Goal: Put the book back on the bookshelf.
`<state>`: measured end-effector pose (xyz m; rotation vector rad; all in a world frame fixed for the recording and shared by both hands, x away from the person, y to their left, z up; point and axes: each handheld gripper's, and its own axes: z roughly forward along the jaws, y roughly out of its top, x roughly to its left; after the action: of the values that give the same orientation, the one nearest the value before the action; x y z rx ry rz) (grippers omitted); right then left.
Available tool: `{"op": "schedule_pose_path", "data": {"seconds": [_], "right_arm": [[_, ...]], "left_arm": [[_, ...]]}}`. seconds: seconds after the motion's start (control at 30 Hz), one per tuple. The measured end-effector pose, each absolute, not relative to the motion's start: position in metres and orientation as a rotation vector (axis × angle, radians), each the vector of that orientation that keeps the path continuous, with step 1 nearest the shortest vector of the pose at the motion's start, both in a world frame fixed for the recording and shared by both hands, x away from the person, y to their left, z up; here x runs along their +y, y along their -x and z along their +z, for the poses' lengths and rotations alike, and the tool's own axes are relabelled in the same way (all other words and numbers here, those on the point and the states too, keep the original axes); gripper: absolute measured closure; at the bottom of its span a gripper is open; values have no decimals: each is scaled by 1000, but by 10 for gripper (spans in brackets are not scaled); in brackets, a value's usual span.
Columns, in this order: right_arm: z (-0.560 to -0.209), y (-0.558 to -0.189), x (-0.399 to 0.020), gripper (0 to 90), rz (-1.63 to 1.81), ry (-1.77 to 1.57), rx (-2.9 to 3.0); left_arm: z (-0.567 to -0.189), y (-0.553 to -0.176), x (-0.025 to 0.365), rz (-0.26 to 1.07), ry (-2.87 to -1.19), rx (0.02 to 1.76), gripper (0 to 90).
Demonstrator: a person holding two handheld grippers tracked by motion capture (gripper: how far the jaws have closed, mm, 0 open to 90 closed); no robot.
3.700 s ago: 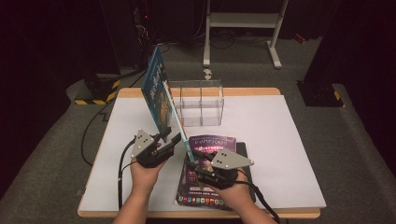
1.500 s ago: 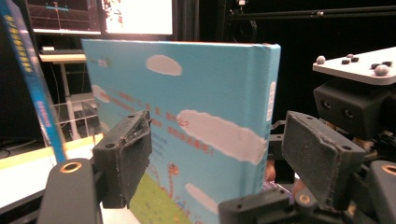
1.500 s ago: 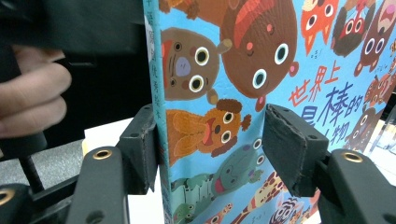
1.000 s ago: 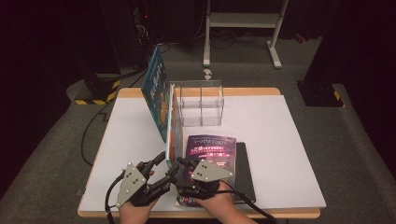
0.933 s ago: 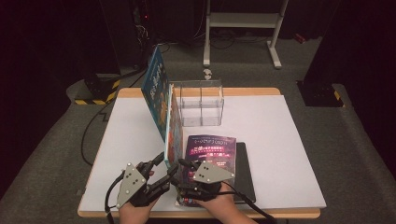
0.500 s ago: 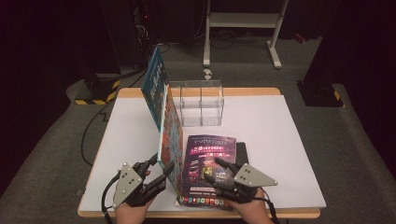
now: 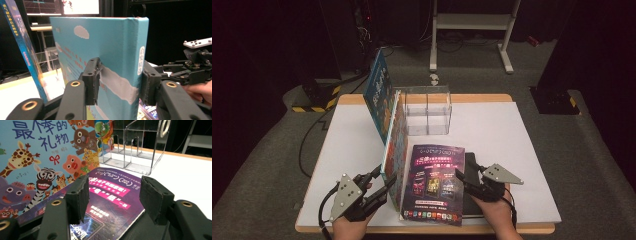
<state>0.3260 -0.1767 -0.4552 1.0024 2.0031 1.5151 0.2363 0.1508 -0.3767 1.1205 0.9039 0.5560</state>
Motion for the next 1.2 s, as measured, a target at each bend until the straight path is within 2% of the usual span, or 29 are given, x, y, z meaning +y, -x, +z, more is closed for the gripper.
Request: {"op": "schedule_pose_path", "data": {"seconds": [0.17, 0.33, 0.4, 0.47, 0.77, 1.2], "right_arm": [[-455, -325, -173, 412, 1518, -995, 2013], [-456, -325, -174, 416, 1534, -1009, 2013], [-456, -326, -174, 418, 1535, -1010, 2016], [-456, -326, -174, 420, 1536, -1010, 2018], [-456, -327, -176, 426, 1543, -1025, 2011], [-459, -328, -180, 429, 1540, -1048, 2012]], "left_arm": [[-373, -235, 159, 612, -1087, 919, 647], [-373, -236, 172, 749, -1050, 941, 774], [-373, -238, 181, 728, -1048, 945, 772], [-374, -239, 187, 776, -1046, 956, 792], [-378, -245, 218, 715, -995, 995, 800], [-378, -245, 222, 680, -1019, 979, 791]]}}
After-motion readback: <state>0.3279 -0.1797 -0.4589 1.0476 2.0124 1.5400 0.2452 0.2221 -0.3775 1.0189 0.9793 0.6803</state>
